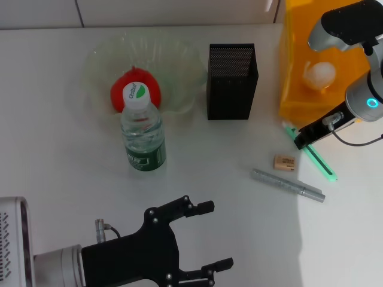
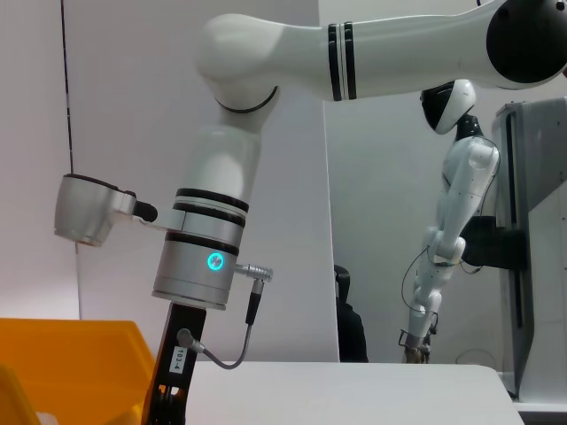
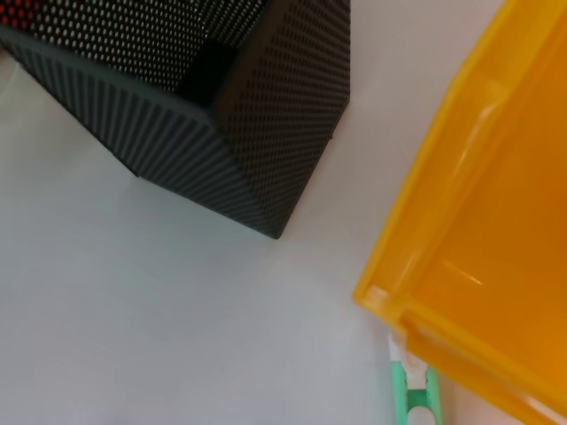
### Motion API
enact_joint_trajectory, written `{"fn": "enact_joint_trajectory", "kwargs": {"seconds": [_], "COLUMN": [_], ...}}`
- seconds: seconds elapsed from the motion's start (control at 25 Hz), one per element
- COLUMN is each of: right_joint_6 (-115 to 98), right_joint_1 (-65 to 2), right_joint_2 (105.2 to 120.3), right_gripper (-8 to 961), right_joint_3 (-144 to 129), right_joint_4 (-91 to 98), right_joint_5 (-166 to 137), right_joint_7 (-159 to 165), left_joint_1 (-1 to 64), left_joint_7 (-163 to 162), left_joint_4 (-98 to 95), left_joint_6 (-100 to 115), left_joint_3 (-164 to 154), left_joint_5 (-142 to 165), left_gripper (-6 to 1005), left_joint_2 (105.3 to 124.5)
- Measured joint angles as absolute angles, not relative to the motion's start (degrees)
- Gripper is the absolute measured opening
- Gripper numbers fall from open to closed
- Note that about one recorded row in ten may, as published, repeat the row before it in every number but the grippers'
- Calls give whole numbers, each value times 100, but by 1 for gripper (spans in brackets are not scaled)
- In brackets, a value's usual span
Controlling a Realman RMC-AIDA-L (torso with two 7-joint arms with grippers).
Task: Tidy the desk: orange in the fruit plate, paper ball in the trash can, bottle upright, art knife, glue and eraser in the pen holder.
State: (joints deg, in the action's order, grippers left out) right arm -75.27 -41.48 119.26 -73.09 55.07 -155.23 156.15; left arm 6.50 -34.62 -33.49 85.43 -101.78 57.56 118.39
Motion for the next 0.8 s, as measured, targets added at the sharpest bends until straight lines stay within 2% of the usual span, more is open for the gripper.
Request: {"fn": "enact_joint_trajectory", "kwargs": {"seconds": [0.08,0.32,0.8], "right_joint_6": [-7524,-7496,-7589], "right_joint_1": [-4147,-4116,-4078], "right_joint_2": [11927,11933,11936], "right_gripper": [284,163,164], "right_joint_3": [-7310,-7347,-7357], "right_joint_4": [5504,5485,5558], "right_joint_5": [-15522,-15508,-15489], "right_joint_7": [15603,15579,15524], "left_joint_1": [650,655,653], "left_joint_7": [-3462,-3463,-3463], "left_joint_4": [-3349,-3349,-3349], "left_joint_6": [8543,8544,8559], "left_joint_3": [-10178,-10178,-10178], "left_joint_5": [5756,5756,5756], "left_gripper": [813,813,812], "left_joint_2": [11839,11839,11839]}}
